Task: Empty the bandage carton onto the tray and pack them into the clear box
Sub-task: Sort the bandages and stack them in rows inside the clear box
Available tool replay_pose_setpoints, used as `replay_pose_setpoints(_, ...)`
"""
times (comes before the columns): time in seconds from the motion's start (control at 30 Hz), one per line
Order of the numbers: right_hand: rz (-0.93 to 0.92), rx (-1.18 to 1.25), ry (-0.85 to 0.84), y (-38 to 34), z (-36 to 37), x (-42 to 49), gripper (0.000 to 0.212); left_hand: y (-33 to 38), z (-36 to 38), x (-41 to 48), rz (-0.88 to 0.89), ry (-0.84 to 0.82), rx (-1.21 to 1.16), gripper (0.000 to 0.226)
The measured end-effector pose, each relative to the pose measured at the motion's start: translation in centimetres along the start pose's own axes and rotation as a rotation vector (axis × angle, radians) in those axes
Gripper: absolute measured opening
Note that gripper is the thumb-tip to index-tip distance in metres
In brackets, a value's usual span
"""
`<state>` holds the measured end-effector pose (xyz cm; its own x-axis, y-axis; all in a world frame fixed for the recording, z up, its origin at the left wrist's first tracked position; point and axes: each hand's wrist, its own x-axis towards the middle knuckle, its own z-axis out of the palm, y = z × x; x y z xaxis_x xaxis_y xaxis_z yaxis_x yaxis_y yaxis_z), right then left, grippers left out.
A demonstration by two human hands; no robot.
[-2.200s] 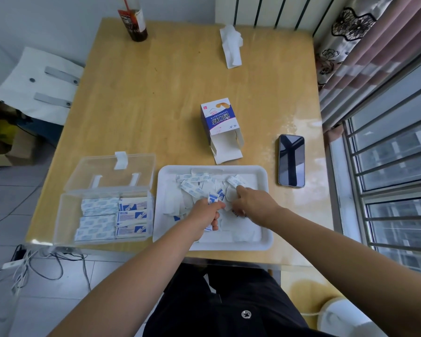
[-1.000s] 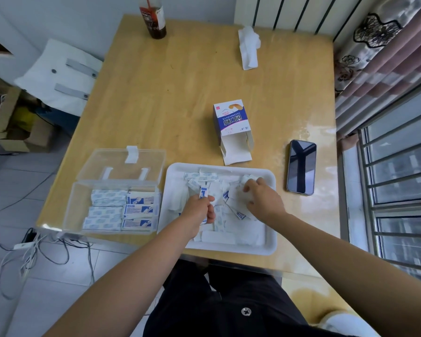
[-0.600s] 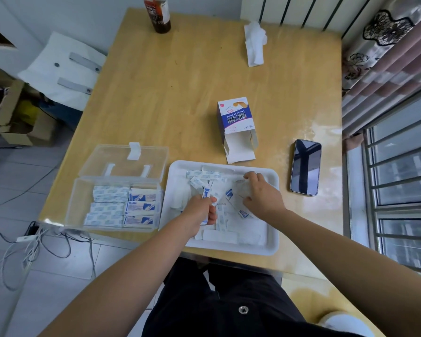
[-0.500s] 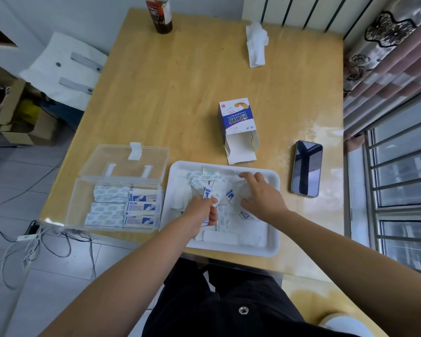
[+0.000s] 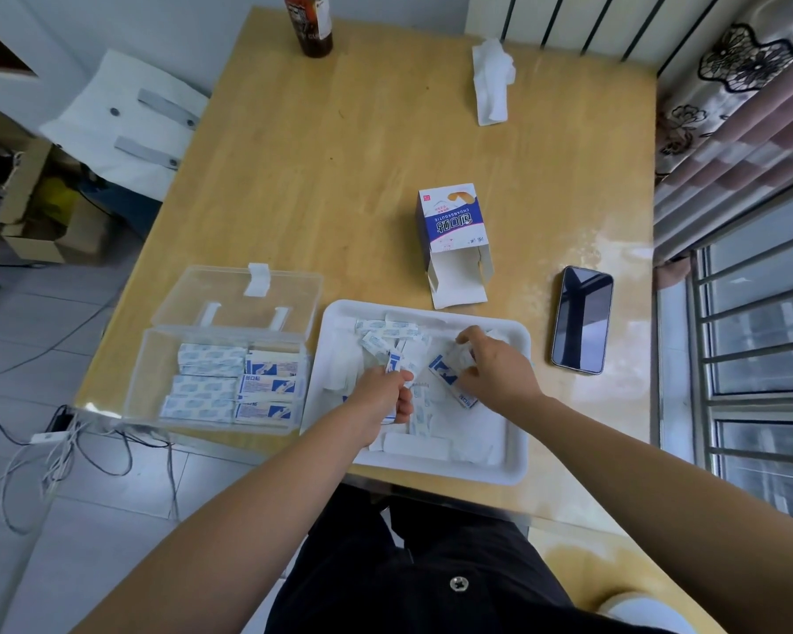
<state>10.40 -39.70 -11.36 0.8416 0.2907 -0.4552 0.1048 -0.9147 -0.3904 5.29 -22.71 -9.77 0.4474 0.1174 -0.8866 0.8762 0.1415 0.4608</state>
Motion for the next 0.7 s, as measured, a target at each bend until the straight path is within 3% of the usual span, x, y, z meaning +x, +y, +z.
replay_pose_setpoints(0.1,0.060,0.024,0.017,0.3,-0.3,0.0,0.035,0.1,0.1,0.0,0.004,-0.002,0.008,0.020)
replay_pose_setpoints(0.27,0.040,-0.051,-0.037,-0.3,-0.2,0.1,0.047,0.4,0.1,-0.2,0.005,-0.001,0.005,0.019)
replay_pose_setpoints(0.47,0.041,0.032,0.018,-0.7,-0.6,0.4,0.024,0.5,0.0,-0.5,0.000,-0.004,0.008,0.019)
replay_pose_setpoints(0.6,0.070,0.376,0.086,-0.7,-1.6,0.6,0.015,0.7,0.4,-0.4,0.017,0.003,-0.028,0.022)
replay_pose_setpoints(0.7,0.188,0.801,-0.034,-1.2,-2.8,0.7,0.006,1.1,1.0,-0.3,0.034,-0.002,-0.078,0.018)
